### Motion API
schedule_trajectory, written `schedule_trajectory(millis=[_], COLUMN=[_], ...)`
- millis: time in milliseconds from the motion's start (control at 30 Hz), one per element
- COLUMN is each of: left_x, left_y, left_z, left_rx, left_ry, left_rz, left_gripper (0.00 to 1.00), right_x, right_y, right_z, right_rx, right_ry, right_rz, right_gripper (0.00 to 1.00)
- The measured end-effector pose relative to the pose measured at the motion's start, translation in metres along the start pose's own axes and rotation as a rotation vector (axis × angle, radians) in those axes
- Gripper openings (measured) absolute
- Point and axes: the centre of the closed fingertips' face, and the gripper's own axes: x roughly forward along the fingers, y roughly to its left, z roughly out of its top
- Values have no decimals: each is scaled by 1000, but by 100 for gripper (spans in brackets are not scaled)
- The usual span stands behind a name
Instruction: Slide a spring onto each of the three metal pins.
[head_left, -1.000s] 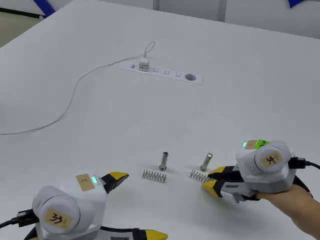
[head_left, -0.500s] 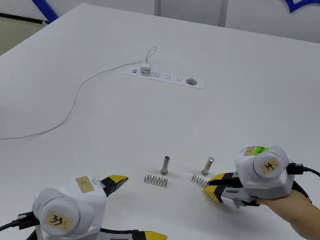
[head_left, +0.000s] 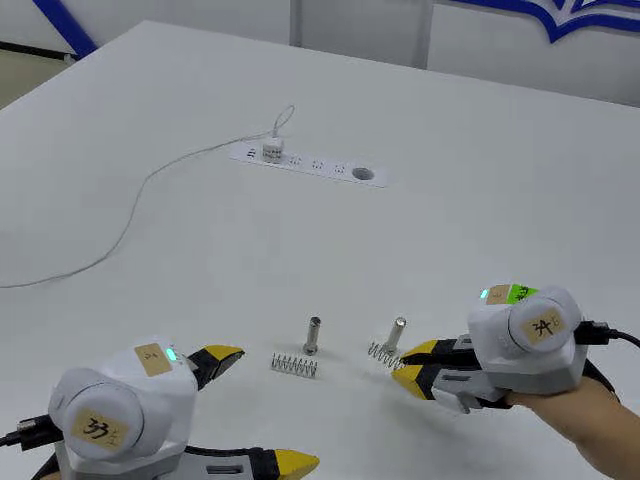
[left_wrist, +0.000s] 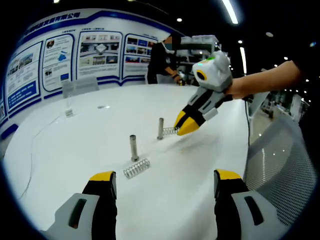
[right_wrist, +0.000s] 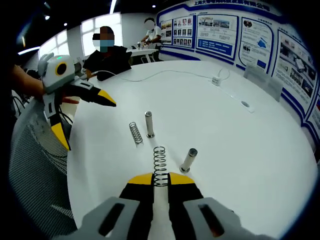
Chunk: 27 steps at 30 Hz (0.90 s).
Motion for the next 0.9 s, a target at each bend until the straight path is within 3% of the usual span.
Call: schedule_trajectory(millis=[200, 267, 333, 567, 900], left_x=[4, 4, 4, 9, 15], left_y=[-2, -1, 1, 2, -5], left_z=[17, 26, 36, 55, 69], left_rx=[33, 43, 64, 104, 141], left_ry=[-25, -46, -68, -78, -83], left_rz=[-20, -21, -17, -41, -93], left_gripper=[78, 77, 73, 69, 62], right_x=[-14, -18, -22, -31, -44], right_y=[5, 12, 14, 17, 23], right_z=[5, 14, 15, 23, 34], right_rx=[-5, -9, -25, 1, -10], right_ry=[-20, -76, -79, -105, -122], right_rz=[-3, 30, 24, 19, 23], right_gripper=[10, 10, 10, 10, 10])
